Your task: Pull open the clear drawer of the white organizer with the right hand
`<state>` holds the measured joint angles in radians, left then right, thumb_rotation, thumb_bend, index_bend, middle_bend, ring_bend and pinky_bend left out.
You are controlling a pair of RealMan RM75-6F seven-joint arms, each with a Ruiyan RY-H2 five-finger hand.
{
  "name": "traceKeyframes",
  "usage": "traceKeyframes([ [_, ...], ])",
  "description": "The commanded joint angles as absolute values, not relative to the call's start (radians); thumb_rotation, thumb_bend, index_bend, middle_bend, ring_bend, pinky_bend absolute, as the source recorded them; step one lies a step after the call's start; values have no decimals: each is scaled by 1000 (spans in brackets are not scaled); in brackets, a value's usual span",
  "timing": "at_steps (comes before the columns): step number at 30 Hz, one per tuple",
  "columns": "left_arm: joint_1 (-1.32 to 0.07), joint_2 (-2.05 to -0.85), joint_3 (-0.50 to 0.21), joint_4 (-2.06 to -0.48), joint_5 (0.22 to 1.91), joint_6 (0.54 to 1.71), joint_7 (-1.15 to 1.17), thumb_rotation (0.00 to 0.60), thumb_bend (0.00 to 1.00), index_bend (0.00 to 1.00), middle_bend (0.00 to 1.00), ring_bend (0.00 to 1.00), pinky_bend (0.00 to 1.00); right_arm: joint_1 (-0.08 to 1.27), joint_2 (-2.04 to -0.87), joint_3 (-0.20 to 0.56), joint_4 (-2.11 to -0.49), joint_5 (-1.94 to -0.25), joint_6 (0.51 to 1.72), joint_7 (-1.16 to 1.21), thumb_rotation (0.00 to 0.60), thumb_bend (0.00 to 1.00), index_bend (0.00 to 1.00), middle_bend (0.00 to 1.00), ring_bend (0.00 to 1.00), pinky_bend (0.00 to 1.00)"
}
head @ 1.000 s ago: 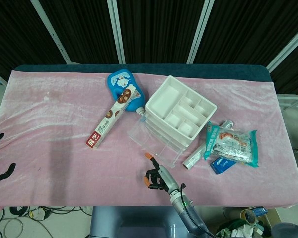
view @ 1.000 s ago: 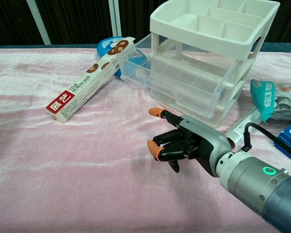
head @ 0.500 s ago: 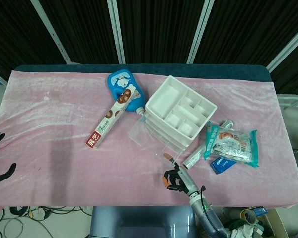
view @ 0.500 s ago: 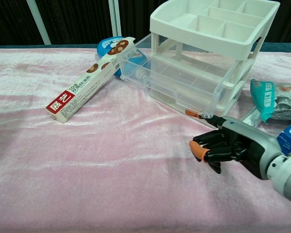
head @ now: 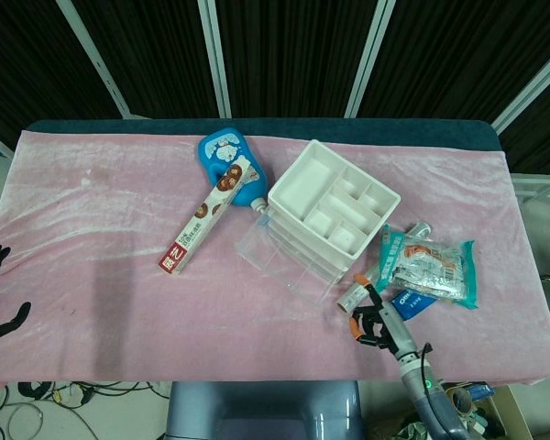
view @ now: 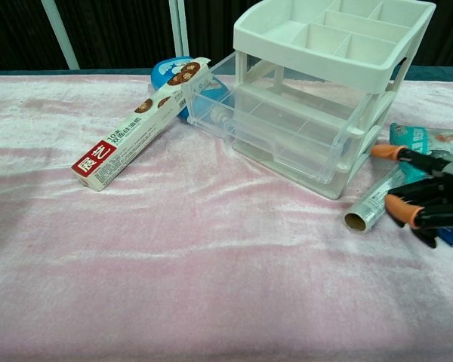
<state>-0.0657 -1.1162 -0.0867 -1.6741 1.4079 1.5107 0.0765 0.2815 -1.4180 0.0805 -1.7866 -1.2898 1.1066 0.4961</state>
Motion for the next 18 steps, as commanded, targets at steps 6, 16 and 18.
traceKeyframes([
  [6, -66, -1120, -81, -1675, 1422, 1516, 93, 600, 277, 82, 59, 1, 89, 207, -1142, 127, -1754, -1357, 1279, 380, 600, 332, 48, 546, 690, 558],
  [16, -64, -1118, -77, -1682, 1428, 1518, 102, 600, 277, 82, 57, 1, 77, 154, -1092, 95, -1641, -1442, 1427, 87, 600, 197, 25, 231, 377, 256],
  [18, -63, -1116, -75, -1684, 1430, 1517, 99, 600, 276, 81, 56, 1, 74, 151, -1098, 87, -1610, -1469, 1441, 75, 600, 190, 25, 224, 365, 250],
])
